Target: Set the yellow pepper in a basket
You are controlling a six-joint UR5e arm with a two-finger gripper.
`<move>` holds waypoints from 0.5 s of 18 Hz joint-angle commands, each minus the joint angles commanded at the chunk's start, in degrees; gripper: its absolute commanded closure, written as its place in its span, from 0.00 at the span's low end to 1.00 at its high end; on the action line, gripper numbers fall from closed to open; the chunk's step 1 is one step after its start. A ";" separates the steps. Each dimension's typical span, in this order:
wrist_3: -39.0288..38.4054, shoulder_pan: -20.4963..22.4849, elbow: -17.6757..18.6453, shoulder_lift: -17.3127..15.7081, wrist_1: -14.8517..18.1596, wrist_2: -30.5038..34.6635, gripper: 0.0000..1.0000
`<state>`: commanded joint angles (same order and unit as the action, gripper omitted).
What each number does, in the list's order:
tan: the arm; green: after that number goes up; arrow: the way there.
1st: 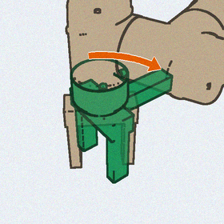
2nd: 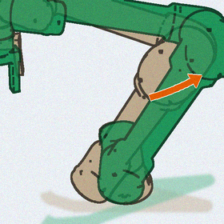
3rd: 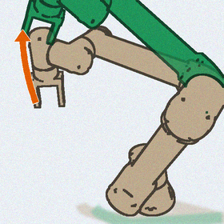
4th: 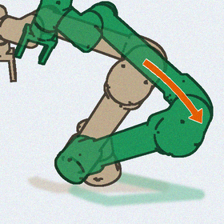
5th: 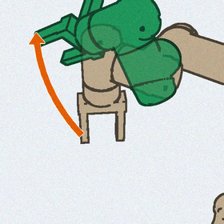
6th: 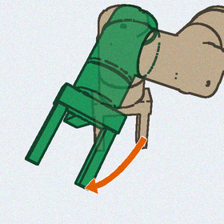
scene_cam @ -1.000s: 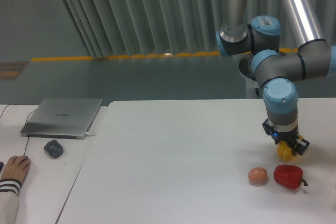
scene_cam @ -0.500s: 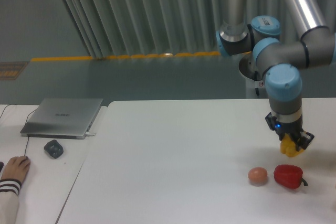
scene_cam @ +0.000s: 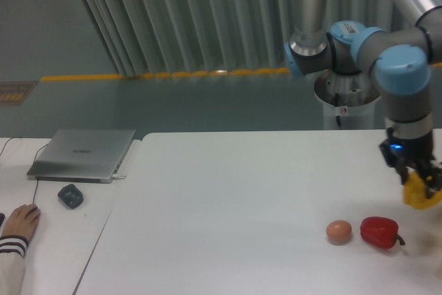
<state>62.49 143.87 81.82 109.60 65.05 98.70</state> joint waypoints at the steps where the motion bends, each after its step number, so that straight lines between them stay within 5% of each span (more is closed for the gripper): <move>1: 0.00 0.71 0.00 0.26 -0.80 0.09 0.50; 5: -0.61 2.03 -0.35 2.55 -5.54 0.26 0.48; 9: -0.61 4.93 -0.35 3.08 -6.25 1.05 0.46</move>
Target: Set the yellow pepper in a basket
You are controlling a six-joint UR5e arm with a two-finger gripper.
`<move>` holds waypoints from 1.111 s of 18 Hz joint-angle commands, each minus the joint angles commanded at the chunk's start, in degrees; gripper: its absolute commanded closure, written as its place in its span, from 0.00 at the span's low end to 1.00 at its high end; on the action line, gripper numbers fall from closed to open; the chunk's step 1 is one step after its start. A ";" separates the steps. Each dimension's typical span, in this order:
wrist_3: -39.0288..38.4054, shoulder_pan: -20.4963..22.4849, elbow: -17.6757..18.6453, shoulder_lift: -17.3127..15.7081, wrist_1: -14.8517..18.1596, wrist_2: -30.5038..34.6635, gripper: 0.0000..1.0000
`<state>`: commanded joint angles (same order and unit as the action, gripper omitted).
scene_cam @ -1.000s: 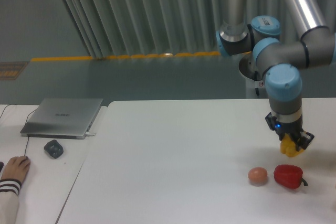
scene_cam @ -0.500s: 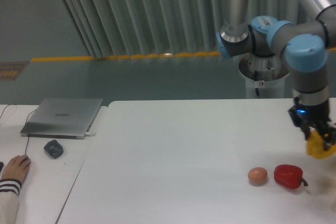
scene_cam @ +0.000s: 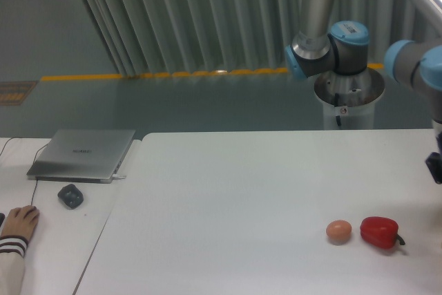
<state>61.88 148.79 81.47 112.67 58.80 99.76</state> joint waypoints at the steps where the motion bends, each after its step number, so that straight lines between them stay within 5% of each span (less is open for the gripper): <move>1: 0.09 0.35 0.00 0.26 0.00 0.09 0.39; 2: 0.09 0.53 -0.09 0.44 0.00 0.09 0.27; 3: 0.09 0.88 0.00 0.53 0.00 0.09 0.04; 4: 0.00 0.89 0.26 0.62 0.00 0.09 0.00; 15: 0.61 -2.01 0.62 0.35 0.35 0.62 0.00; 20: 1.84 -4.03 0.88 0.18 3.42 0.97 0.00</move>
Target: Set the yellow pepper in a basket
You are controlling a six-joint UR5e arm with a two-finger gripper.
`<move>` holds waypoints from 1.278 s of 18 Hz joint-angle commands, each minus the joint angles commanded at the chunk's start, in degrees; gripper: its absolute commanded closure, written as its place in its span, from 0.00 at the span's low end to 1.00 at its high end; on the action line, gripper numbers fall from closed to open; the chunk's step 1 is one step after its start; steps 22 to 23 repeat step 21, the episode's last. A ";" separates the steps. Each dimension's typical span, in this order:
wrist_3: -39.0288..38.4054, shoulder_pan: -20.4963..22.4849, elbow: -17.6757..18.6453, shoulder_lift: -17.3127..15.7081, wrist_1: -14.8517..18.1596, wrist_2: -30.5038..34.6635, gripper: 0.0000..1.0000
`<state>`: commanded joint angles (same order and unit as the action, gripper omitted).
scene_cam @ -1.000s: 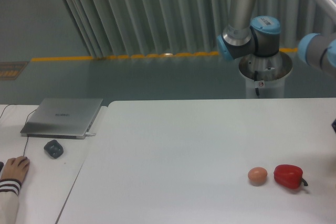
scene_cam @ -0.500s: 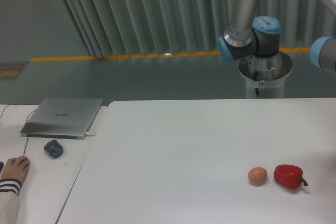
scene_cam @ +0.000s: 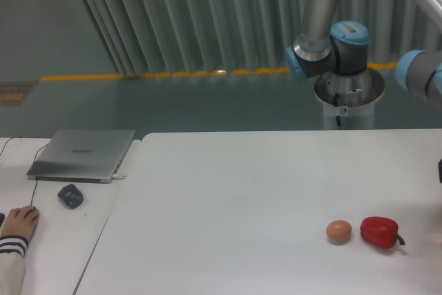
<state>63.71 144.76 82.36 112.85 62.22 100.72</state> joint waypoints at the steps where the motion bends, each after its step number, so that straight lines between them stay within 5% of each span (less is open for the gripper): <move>1: 1.40 -0.35 0.00 0.00 0.62 0.00 0.00; 9: 6.08 -6.32 1.23 -1.93 13.97 -0.26 0.00; 14: 4.67 -8.96 5.35 -5.62 14.33 -0.79 0.00; 23: 4.40 -8.62 5.45 -6.15 14.42 -4.83 0.00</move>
